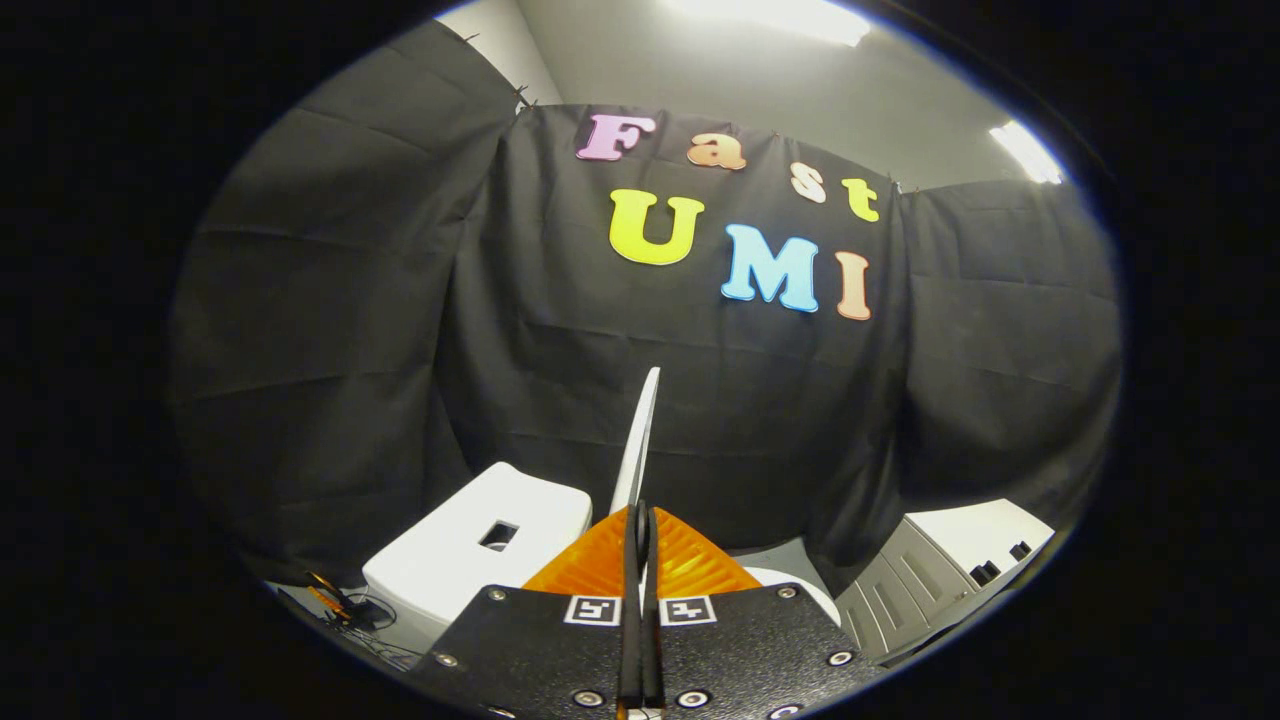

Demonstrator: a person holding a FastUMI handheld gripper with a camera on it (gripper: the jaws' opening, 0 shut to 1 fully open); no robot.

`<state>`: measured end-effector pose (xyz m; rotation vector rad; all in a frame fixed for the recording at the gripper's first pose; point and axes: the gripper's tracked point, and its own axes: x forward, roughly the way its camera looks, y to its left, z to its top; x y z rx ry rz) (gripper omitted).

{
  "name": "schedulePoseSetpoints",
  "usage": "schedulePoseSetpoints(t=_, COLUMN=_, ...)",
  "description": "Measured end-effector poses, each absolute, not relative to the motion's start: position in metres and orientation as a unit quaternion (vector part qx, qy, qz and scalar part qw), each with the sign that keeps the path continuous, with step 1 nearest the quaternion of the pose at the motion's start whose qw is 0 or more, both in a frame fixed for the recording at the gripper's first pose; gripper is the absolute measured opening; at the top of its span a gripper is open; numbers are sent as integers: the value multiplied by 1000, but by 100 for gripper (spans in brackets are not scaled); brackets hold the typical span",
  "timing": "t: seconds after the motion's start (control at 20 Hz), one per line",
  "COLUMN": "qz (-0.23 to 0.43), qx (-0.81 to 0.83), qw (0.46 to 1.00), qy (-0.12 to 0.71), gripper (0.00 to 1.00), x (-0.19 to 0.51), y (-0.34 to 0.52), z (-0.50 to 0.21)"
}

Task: Open the toilet lid.

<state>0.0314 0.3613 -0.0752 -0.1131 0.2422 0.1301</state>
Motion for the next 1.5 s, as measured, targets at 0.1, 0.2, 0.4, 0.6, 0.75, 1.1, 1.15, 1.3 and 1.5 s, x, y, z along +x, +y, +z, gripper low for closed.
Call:
schedulePoseSetpoints(t=0.1, qz=70, qx=-56, qw=989, qy=120, gripper=0, x=31, y=370, z=-75)
schedulePoseSetpoints(t=0.2, qz=78, qx=-60, qw=988, qy=118, gripper=0, x=31, y=381, z=-74)
schedulePoseSetpoints(t=0.4, qz=93, qx=-46, qw=988, qy=118, gripper=0, x=27, y=402, z=-75)
schedulePoseSetpoints(t=0.6, qz=112, qx=-51, qw=985, qy=119, gripper=0, x=27, y=423, z=-74)
schedulePoseSetpoints(t=0.75, qz=125, qx=-42, qw=983, qy=128, gripper=0, x=22, y=442, z=-78)
schedulePoseSetpoints(t=1.1, qz=135, qx=-77, qw=980, qy=122, gripper=0, x=23, y=454, z=-76)
schedulePoseSetpoints(t=1.15, qz=136, qx=-79, qw=980, qy=121, gripper=0, x=22, y=453, z=-75)
schedulePoseSetpoints(t=1.3, qz=145, qx=-60, qw=980, qy=120, gripper=1, x=22, y=446, z=-75)
schedulePoseSetpoints(t=1.5, qz=182, qx=-29, qw=972, qy=147, gripper=16, x=16, y=445, z=-80)
